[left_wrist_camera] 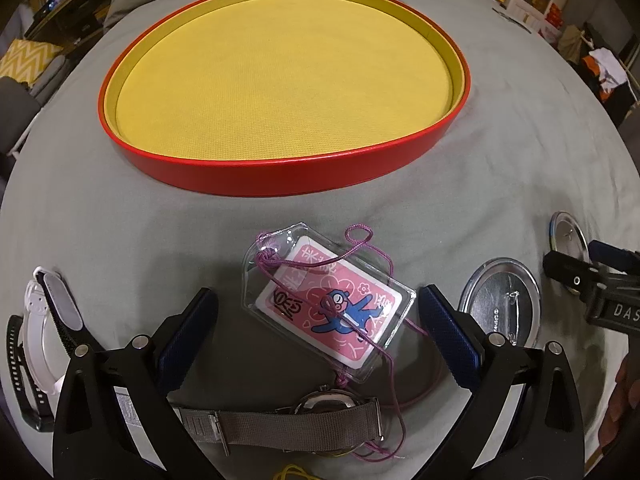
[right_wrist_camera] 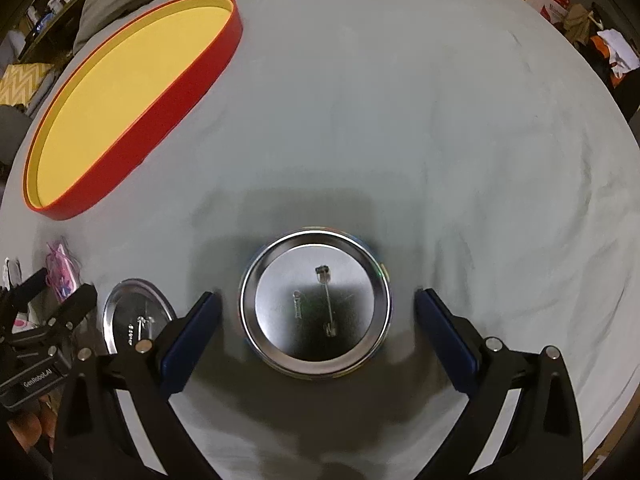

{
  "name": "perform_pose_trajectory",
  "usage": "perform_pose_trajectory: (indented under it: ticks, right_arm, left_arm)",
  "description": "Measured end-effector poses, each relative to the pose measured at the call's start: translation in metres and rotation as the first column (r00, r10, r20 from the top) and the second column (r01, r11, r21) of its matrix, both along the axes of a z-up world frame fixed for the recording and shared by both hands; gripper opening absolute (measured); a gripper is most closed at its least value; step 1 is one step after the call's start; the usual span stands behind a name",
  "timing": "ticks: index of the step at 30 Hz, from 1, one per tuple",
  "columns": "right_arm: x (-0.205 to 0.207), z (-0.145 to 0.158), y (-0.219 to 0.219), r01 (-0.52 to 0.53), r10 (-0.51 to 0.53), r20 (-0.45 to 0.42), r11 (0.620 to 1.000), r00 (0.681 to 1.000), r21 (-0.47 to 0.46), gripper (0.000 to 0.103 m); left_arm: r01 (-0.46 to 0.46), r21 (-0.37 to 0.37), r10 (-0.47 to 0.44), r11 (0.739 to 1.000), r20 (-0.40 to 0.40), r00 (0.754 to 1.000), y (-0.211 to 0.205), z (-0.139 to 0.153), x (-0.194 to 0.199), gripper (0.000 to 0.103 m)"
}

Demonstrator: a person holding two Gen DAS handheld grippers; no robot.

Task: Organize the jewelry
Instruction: 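Close the right tool on the silver button while the left tool grasps the pink card holder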

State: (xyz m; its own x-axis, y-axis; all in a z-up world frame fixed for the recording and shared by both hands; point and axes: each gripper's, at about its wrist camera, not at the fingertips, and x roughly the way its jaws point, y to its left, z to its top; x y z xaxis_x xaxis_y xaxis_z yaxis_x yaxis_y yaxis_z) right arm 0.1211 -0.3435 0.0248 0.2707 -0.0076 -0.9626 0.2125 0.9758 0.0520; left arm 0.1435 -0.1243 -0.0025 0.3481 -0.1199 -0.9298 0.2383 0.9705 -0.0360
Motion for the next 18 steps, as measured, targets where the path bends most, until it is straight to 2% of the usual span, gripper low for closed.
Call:
perform_pose_trajectory:
  ticks: [2,4,5,6,8,11,18]
  right_arm:
    - [0.0,-0.001,0.0,-0.006,0.006,0.009,1.0,1.0,-0.005,0.091]
    - [-0.001,-0.002,-0.001,-0.01,0.011,0.018,1.0,1.0,-0.022,0.082]
    - [-0.002,0.001,-0.003,-0.006,0.007,0.031,1.0,0.999,-0.022,0.073]
    - [-0.004,0.004,-0.001,0.001,0.0,0.038,1.0,0.999,-0.017,0.07]
    - [-0.01,0.011,0.0,0.0,0.0,0.042,1.0,0.999,-0.008,0.07]
    - [-0.016,0.01,0.001,-0.032,0.034,0.046,0.998,0.998,-0.052,0.07]
    - [-0.014,0.012,0.004,-0.025,0.029,0.062,0.998,0.998,-0.056,0.07]
  left_arm:
    - [0.003,0.001,-0.003,1.0,0.003,1.0,0.001,0.0,-0.002,0.098]
    - [0.006,0.0,-0.006,1.0,0.004,1.0,0.003,-0.001,-0.004,0.097]
    - [0.005,-0.001,-0.005,1.0,0.006,1.0,0.004,0.0,-0.005,0.096]
    - [0.004,-0.002,-0.004,1.0,0.008,1.0,0.006,0.0,-0.007,0.095]
    - [-0.002,-0.004,0.002,1.0,0.014,1.0,0.009,0.001,-0.008,0.089]
    - [-0.006,-0.003,0.006,1.0,0.027,1.0,0.015,0.005,-0.01,0.077]
    - [-0.006,-0.041,0.007,0.999,0.033,0.999,0.028,0.008,-0.017,0.076]
